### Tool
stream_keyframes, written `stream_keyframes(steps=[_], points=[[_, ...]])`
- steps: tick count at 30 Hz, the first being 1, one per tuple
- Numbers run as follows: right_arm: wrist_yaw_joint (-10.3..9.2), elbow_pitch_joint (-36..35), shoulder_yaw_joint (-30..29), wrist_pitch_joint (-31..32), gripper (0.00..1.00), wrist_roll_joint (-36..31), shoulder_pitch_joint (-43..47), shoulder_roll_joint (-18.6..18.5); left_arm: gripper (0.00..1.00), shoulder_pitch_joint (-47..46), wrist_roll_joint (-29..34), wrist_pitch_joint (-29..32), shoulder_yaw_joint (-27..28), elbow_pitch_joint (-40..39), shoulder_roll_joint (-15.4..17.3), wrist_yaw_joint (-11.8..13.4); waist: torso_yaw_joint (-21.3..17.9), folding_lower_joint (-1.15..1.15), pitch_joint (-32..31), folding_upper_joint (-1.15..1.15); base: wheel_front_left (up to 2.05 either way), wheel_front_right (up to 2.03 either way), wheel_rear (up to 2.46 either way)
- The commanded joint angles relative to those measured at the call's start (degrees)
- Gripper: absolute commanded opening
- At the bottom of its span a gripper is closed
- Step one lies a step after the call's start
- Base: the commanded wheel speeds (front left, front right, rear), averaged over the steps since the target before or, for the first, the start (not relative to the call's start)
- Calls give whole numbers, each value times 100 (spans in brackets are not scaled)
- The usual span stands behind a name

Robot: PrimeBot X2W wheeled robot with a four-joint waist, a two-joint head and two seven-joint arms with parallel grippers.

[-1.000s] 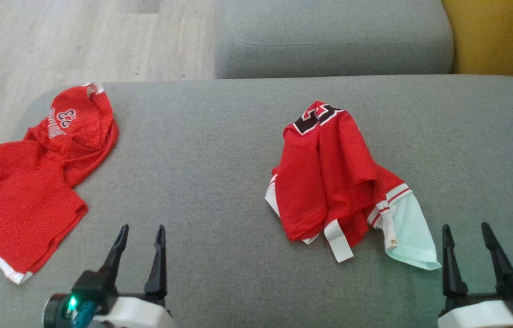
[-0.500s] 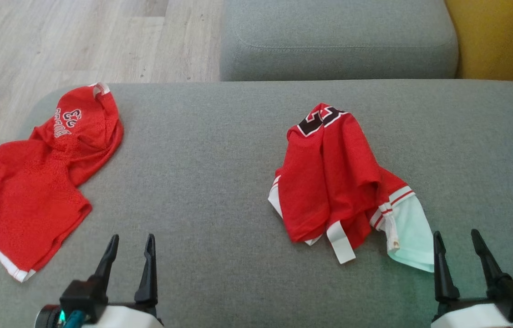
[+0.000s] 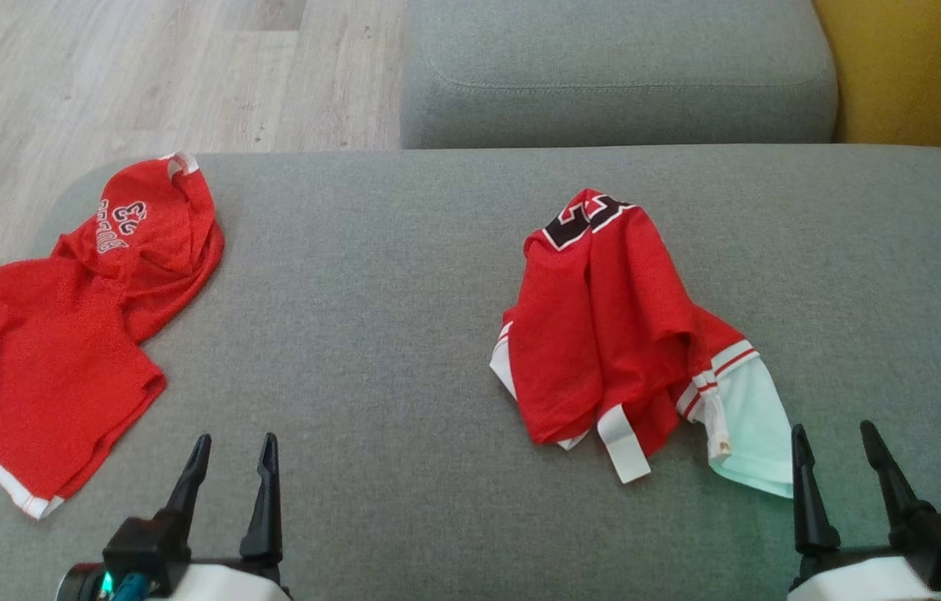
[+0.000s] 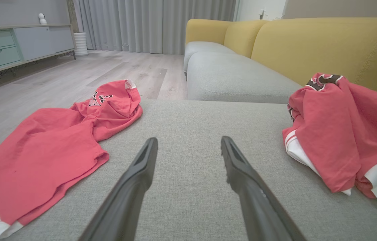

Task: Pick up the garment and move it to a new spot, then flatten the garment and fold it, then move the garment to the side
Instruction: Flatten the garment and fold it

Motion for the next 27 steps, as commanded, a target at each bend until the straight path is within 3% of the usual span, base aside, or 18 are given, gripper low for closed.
stream_keyframes(steps=[1, 27], points=[[44, -169, 151, -62, 100, 38, -197, -42, 100, -248, 33, -70, 186, -175, -39, -10, -6, 0, -2, 0, 0, 0, 0], [44, -249, 97, -62, 100, -38, -236, -41, 100, -281, -112, -70, 212, -307, -44, 108, -28, 0, 125, 0, 0, 0, 0]])
